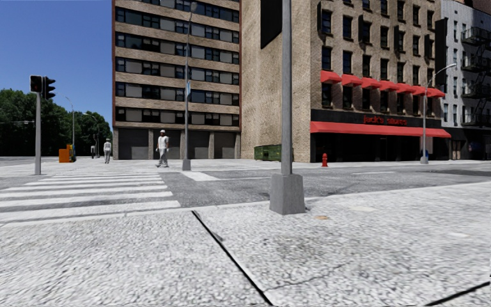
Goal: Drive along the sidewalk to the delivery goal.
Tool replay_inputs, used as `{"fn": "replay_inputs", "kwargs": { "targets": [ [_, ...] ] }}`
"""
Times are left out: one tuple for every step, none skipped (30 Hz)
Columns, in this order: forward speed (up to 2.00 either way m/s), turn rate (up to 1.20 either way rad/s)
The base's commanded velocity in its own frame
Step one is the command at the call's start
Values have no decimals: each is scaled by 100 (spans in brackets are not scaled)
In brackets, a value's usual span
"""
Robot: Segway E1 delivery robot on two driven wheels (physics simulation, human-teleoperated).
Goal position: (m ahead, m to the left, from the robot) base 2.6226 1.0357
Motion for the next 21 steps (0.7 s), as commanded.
{"fn": "replay_inputs", "kwargs": {
  "targets": [
    [136, 0],
    [136, 0],
    [136, 0],
    [136, 3],
    [136, 3],
    [136, 17],
    [136, 20],
    [136, 21],
    [136, 21],
    [136, 29],
    [136, 34],
    [136, 34],
    [136, 34],
    [136, 34],
    [136, 35],
    [136, 35],
    [136, 35],
    [136, 35],
    [136, 39],
    [136, 39],
    [136, 41]
  ]
}}
